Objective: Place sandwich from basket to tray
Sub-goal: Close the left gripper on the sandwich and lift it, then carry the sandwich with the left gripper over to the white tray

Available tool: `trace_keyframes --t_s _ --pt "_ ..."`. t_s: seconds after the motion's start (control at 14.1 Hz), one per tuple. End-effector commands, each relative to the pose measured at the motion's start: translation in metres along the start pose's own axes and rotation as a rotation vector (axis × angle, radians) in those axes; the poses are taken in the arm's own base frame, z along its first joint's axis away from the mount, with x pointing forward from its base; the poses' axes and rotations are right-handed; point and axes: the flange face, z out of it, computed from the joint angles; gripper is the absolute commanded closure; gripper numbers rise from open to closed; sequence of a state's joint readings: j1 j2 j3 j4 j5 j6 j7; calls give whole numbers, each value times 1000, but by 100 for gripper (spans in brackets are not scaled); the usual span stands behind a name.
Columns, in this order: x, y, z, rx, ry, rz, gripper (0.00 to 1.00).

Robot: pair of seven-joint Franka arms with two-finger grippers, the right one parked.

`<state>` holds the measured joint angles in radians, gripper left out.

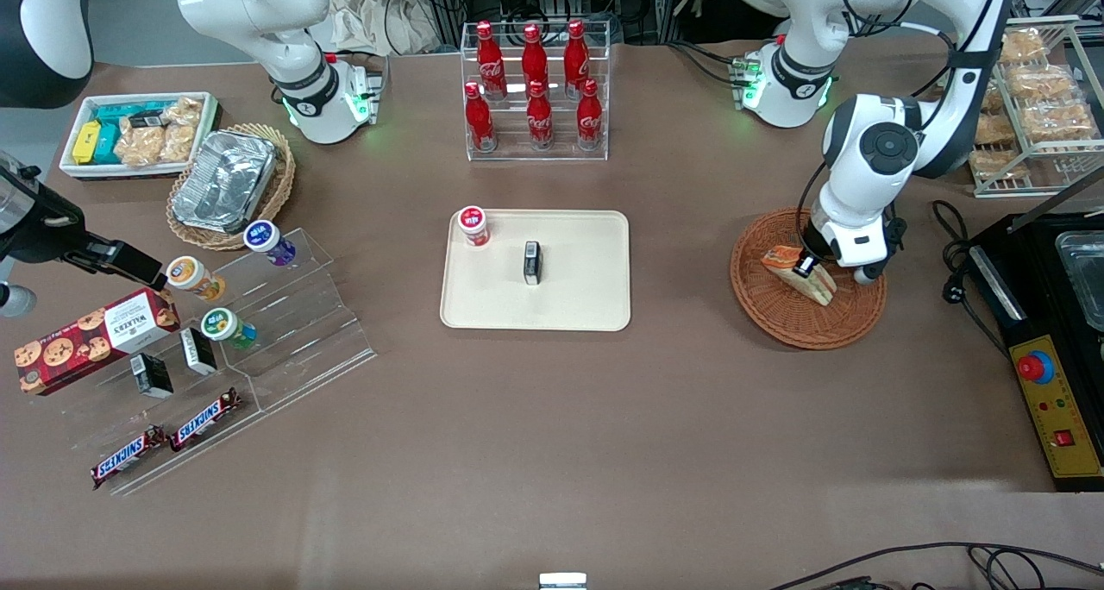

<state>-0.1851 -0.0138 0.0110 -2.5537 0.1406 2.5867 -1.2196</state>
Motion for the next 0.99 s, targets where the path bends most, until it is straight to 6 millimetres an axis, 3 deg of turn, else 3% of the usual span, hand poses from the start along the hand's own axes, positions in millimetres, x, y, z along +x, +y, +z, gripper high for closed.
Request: trace_keyframes --t_s 0.0,0.5,0.64,0.85,0.92 --pt "8 5 -36 12 28 -6 98" --pt "48 42 -155 126 -27 180 100" --pt "58 51 -200 98 -76 244 100" --pt "68 57 -255 92 -143 376 100" --pt "76 56 -263 97 -158 395 100"
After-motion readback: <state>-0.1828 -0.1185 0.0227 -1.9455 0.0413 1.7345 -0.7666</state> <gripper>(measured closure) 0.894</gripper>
